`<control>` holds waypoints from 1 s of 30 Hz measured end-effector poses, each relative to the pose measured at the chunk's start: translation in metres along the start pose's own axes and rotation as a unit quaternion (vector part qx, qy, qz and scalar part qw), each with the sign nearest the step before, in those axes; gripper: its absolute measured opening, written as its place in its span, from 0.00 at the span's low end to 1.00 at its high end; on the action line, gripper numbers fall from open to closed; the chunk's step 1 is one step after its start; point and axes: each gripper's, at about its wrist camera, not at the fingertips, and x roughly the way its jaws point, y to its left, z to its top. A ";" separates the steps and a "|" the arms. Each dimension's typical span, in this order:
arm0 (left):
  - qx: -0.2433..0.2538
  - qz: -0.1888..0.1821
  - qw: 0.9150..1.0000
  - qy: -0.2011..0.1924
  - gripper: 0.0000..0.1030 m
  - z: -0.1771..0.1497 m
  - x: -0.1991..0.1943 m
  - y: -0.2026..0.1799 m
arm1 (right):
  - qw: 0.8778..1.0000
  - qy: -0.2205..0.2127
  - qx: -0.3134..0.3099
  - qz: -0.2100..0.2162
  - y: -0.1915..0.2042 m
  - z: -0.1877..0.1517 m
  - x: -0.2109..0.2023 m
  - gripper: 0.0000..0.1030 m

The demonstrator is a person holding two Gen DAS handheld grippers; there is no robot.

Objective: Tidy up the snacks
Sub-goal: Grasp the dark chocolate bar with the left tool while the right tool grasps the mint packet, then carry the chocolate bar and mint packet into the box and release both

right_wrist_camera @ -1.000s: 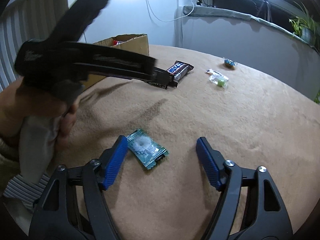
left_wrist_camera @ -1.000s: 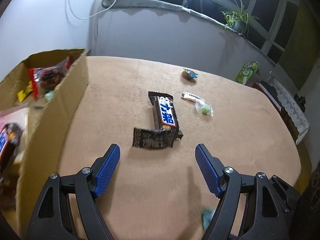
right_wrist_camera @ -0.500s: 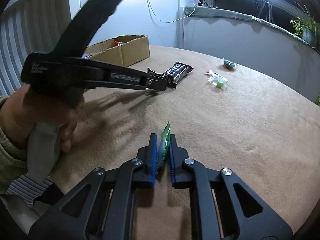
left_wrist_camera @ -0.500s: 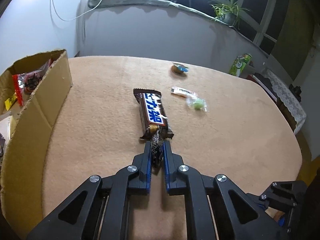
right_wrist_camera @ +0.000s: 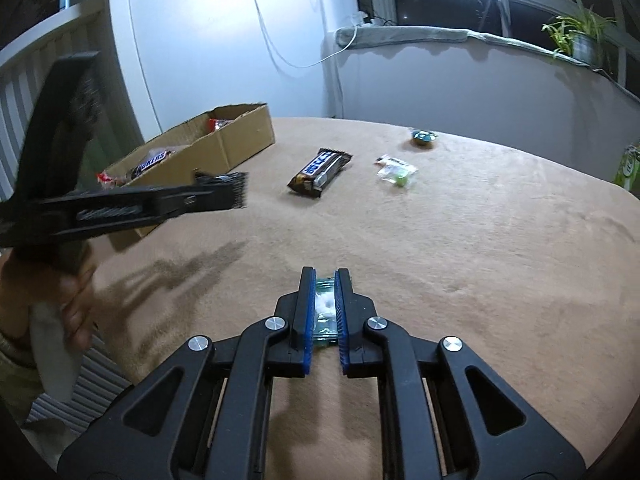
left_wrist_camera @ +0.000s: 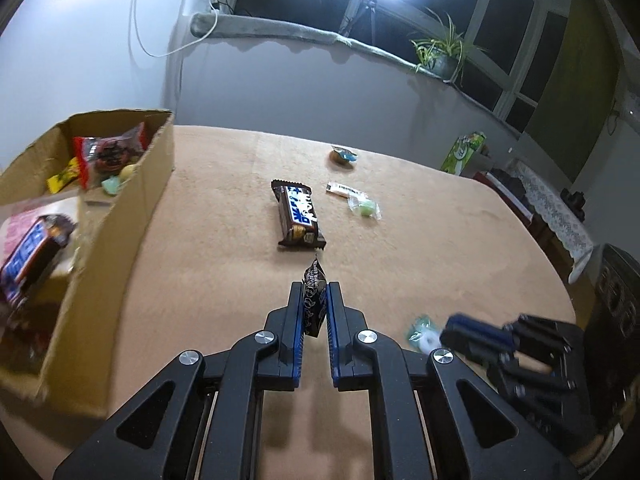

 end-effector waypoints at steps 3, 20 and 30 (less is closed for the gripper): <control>0.001 0.001 1.000 -0.009 0.08 -0.004 -0.012 -0.001 | 1.000 -0.008 0.011 -0.005 -0.003 0.001 -0.010 0.10; -0.002 0.006 0.999 -0.043 0.08 -0.017 -0.055 0.002 | 0.998 0.041 -0.020 -0.040 0.004 -0.014 0.022 0.49; -0.006 0.011 0.999 -0.050 0.08 -0.017 -0.062 0.006 | 0.999 0.028 -0.004 -0.037 -0.005 -0.010 0.013 0.25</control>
